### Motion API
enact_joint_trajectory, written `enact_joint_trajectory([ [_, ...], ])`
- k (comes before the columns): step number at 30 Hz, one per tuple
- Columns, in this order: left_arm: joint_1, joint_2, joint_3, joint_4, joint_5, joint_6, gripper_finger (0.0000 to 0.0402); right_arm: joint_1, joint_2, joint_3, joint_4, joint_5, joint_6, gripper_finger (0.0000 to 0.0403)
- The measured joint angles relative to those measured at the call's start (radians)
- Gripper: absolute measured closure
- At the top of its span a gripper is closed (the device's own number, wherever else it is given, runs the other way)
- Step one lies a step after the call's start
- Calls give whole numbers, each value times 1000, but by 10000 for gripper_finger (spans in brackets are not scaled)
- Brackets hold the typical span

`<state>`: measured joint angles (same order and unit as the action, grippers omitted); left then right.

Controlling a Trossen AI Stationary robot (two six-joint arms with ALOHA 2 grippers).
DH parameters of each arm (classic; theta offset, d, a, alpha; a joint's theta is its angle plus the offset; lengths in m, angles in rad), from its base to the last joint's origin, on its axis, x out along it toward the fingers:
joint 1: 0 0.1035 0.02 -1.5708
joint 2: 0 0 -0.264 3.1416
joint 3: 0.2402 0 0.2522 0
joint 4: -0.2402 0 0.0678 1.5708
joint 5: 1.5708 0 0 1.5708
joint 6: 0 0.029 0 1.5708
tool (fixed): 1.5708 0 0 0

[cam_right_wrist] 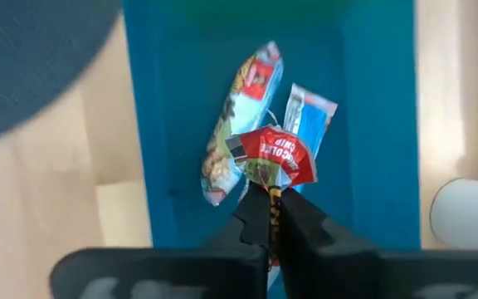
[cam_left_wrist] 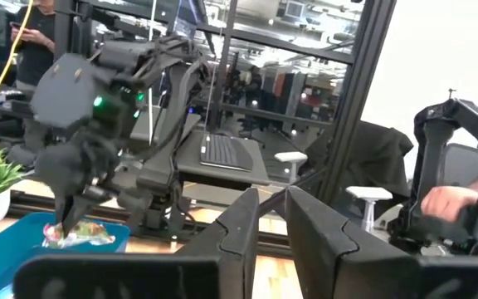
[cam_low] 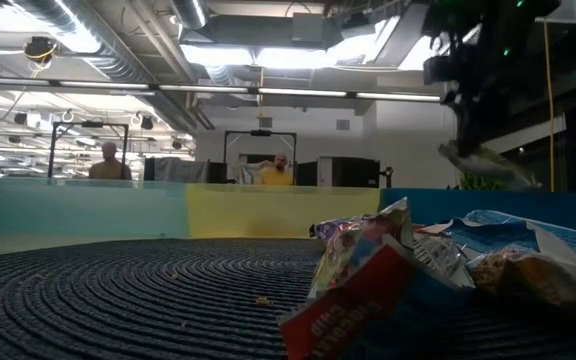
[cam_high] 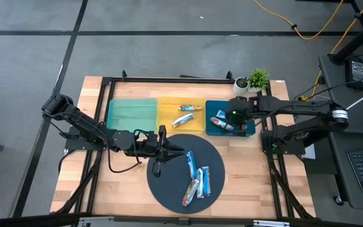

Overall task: Pick and place Granola Bars by type
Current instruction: Put the red granola bar into the blue bin, then put the blue granola bar into the green bin

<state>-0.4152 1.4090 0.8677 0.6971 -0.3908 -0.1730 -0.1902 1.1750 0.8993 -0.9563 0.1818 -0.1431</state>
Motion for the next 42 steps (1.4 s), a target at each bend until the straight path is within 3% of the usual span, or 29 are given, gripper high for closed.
enact_joint_trajectory([
  [12, -1, 0, 0, 0, 0, -23, 343, -53, 140, -10, 19, -46, -74, 389],
  [29, -1, 0, 0, 1, 0, -24, 343, -101, 214, -10, 52, -53, -96, 377],
  [42, -2, 0, 0, 1, 5, -23, 348, -135, 202, -10, 49, -52, -68, 251],
])
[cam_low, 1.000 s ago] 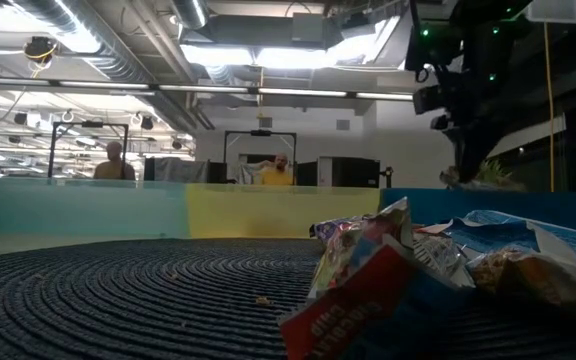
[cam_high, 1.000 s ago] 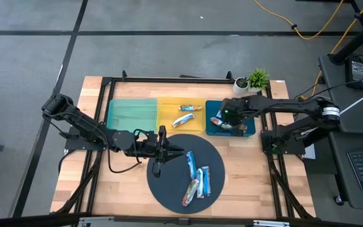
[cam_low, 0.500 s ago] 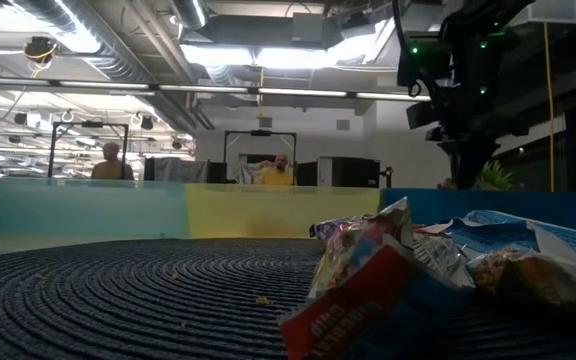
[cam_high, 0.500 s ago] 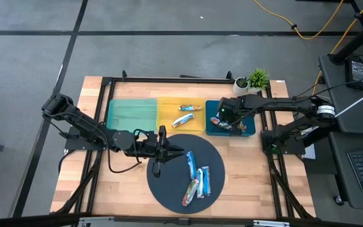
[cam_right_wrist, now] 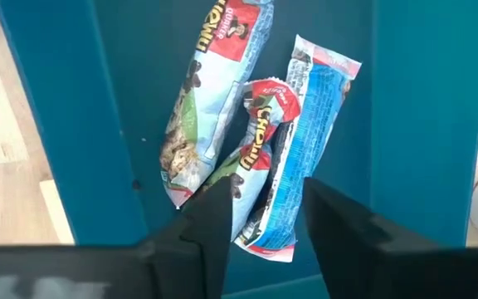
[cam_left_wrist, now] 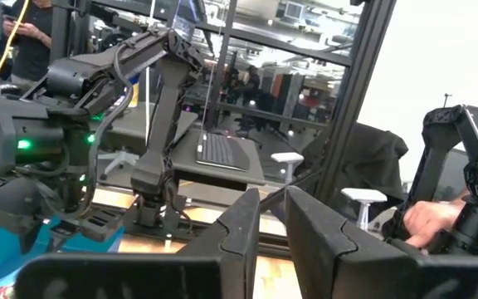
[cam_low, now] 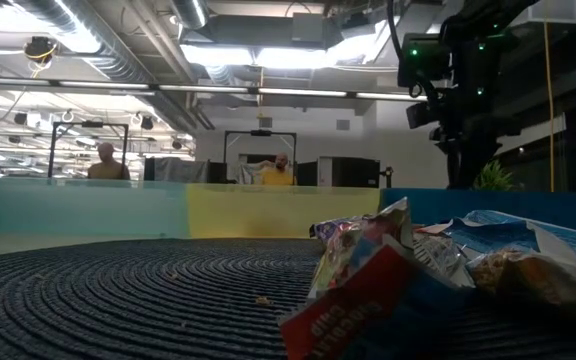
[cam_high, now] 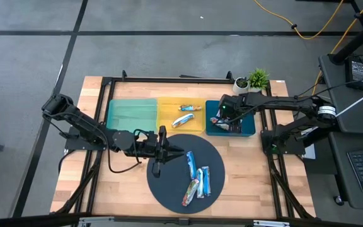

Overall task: Pick and place Granola Bars by type
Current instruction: Put the blue granola bar into the green bin

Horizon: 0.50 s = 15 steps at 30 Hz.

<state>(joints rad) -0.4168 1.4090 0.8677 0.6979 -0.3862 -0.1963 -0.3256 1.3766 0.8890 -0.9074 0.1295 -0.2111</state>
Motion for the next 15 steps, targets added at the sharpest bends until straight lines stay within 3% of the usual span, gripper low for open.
enact_joint_trajectory([
  [9, 0, 0, 0, -1, 23, 0, 352, 7, -11, 0, -1, -3, 16, 249],
  [15, 0, 0, 0, -80, 22, -46, 348, 52, -109, 0, 10, -31, 42, 258],
])
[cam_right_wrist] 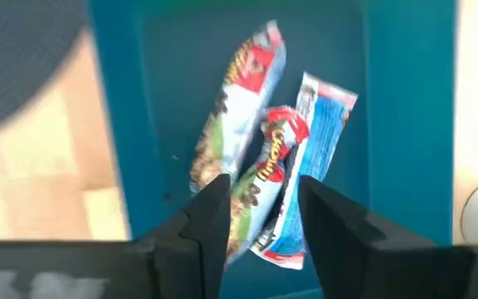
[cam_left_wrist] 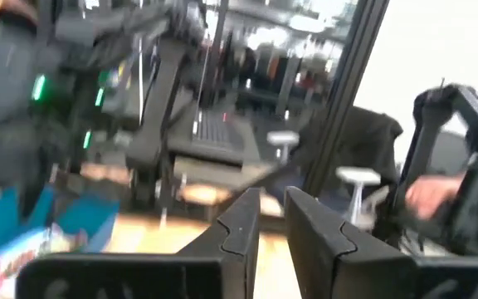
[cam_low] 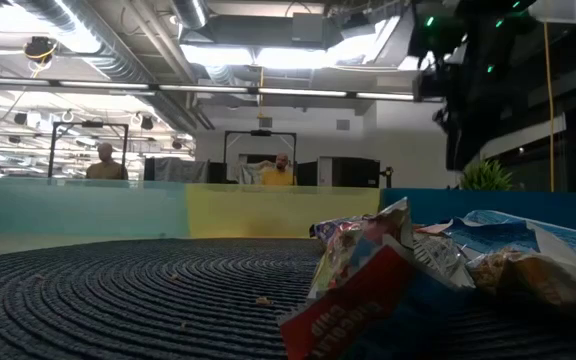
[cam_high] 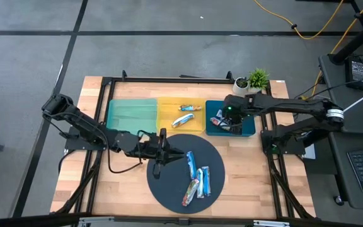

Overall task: Pick and place Granola Bars by type
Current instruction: Put the blue granola bar into the green bin

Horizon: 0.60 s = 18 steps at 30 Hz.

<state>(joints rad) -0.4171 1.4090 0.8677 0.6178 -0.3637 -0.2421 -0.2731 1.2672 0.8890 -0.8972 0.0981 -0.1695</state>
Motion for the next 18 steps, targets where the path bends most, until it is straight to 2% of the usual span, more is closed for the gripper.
enact_joint_trajectory([
  [5, 6, 0, 0, -191, 0, -172, 348, 71, -168, 0, 47, -5, 140, 268],
  [8, 13, 1, 0, -313, 0, -282, 350, 137, -276, 0, 141, 0, 217, 274],
  [13, 44, 2, 0, -412, 49, -391, 347, 242, -408, 1, 281, 20, 191, 281],
  [18, 90, 51, -1, -418, 121, -475, 345, 313, -458, 1, 295, 21, 187, 282],
])
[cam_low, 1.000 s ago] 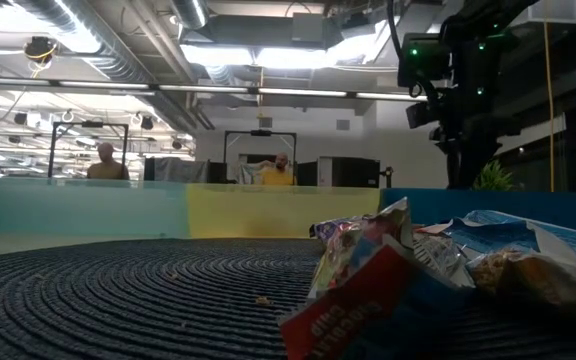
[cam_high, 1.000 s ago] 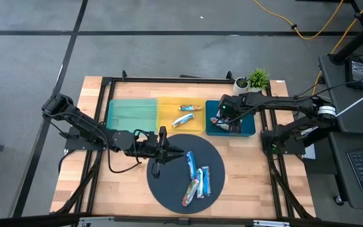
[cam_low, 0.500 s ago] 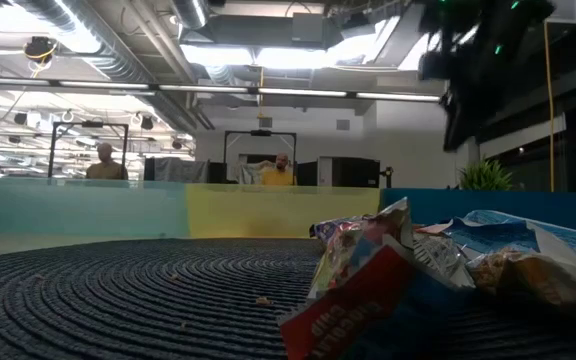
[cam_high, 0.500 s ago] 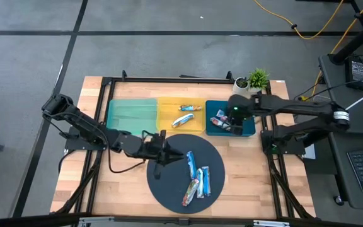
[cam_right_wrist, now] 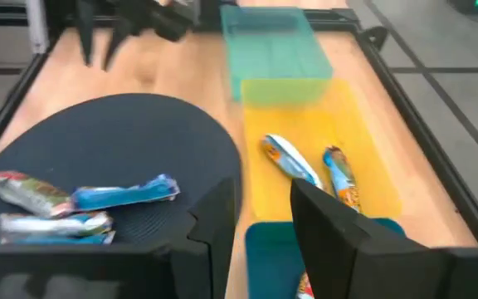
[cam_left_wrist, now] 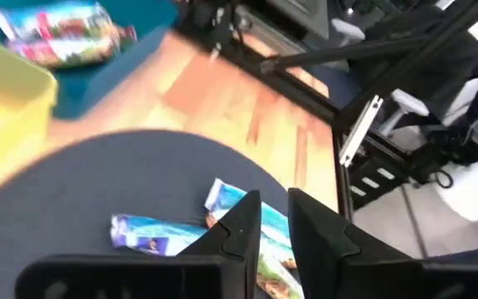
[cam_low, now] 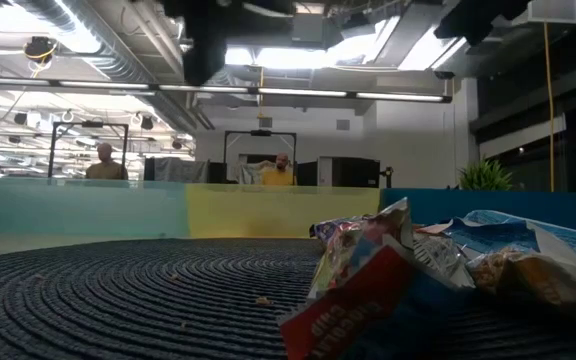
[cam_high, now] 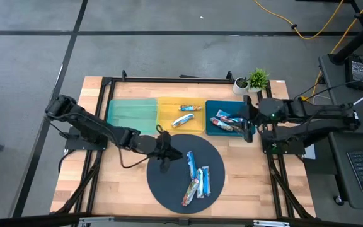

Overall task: Pick and place Granola Bars by type
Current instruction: Put the blue granola bar into the green bin

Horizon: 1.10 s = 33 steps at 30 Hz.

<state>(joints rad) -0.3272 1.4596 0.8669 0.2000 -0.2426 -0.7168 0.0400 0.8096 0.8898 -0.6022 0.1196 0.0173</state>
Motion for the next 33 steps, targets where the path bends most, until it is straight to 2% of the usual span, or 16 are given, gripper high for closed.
enact_joint_trajectory([
  [6, 41, 149, 0, 146, 164, -109, 337, 70, -1, 0, -37, 4, -36, 282],
  [13, 63, 293, 0, 296, 162, -204, 303, 127, -1, 0, -66, 20, -103, 282],
  [17, 68, 313, 3, 323, 167, -180, 282, 143, -1, 0, -92, 20, -132, 282],
  [20, 68, 313, 47, 295, 206, -73, 281, 143, -1, 0, -98, 19, -160, 282],
  [23, 68, 312, 143, 165, 284, 68, 289, 143, -1, 0, -98, 19, -170, 282],
  [26, 67, 312, 280, -128, 337, 254, 301, 143, -1, 0, -98, 19, -178, 282],
  [30, 68, 312, 459, -554, 336, 565, 312, 143, -1, 0, -98, 19, -181, 282],
  [33, 84, 312, 547, -728, 318, 718, 311, 143, -1, 0, -98, 19, -182, 282],
])
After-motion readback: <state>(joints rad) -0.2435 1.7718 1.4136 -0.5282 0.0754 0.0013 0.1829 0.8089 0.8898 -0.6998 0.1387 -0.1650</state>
